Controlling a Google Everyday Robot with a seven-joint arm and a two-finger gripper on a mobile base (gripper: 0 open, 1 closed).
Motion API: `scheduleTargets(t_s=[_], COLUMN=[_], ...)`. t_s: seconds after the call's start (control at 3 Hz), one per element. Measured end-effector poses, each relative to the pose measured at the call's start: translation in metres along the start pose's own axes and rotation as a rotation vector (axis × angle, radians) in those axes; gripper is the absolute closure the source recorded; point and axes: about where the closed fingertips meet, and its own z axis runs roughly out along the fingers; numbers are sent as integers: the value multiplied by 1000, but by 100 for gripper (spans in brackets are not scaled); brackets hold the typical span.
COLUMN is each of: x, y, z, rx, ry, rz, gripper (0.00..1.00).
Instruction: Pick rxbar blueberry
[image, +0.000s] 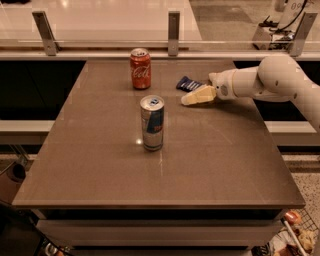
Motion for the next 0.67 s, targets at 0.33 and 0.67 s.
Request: scheduleTargets(t_s=[0.33, 0.67], x=[-1, -2], y=[0, 0], z=[-1, -1], rx=[0, 0], ry=[0, 0], rz=[0, 0], gripper=[16, 41])
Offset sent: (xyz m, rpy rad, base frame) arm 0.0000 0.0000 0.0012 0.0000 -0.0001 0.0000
